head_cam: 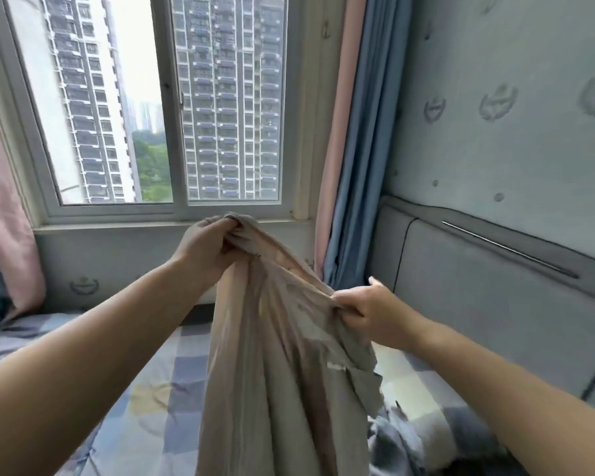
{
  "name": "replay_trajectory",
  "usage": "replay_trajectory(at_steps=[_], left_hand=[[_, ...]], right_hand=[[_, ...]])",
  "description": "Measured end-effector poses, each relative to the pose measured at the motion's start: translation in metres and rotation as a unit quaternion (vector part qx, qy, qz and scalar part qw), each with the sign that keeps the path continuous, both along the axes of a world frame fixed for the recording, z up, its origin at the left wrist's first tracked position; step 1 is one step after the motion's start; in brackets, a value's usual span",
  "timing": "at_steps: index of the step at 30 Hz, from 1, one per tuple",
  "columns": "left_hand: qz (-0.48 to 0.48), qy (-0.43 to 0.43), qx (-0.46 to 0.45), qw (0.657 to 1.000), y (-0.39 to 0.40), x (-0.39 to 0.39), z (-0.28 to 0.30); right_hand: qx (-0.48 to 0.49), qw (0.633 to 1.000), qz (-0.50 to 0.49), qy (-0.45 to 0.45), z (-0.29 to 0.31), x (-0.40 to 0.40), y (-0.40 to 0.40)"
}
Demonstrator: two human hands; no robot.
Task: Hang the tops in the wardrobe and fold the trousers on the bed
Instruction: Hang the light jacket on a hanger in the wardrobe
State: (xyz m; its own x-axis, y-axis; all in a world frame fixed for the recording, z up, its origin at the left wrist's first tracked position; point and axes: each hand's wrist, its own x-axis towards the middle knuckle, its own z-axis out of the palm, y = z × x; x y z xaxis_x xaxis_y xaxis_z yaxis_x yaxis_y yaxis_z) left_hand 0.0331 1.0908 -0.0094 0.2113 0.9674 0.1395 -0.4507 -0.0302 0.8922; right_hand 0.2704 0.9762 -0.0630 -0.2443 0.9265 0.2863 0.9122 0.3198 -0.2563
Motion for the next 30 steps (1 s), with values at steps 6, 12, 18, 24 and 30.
replay_trajectory(at_steps=[6,12,18,24,30], left_hand=[[-0.104,0.204,-0.05,0.972,0.004,-0.033,-0.024],[-0.15,0.447,0.057,0.88,0.004,-0.055,-0.047],[-0.358,0.298,-0.047,0.883,-0.037,-0.034,-0.066],[-0.5,0.088,-0.127,0.852,-0.108,0.013,-0.076],[-0.587,0.084,-0.203,0.779,-0.219,0.062,-0.088]], right_hand=[[0.06,0.984,-0.13,-0.11,0.044,-0.004,-0.039],[-0.006,0.969,-0.183,-0.168,0.056,-0.038,-0.086],[-0.073,0.938,-0.331,-0.067,0.045,-0.057,-0.165],[0.027,0.875,-0.468,0.118,0.036,-0.06,-0.261],[0.196,0.681,-0.497,0.501,0.026,-0.084,-0.376]])
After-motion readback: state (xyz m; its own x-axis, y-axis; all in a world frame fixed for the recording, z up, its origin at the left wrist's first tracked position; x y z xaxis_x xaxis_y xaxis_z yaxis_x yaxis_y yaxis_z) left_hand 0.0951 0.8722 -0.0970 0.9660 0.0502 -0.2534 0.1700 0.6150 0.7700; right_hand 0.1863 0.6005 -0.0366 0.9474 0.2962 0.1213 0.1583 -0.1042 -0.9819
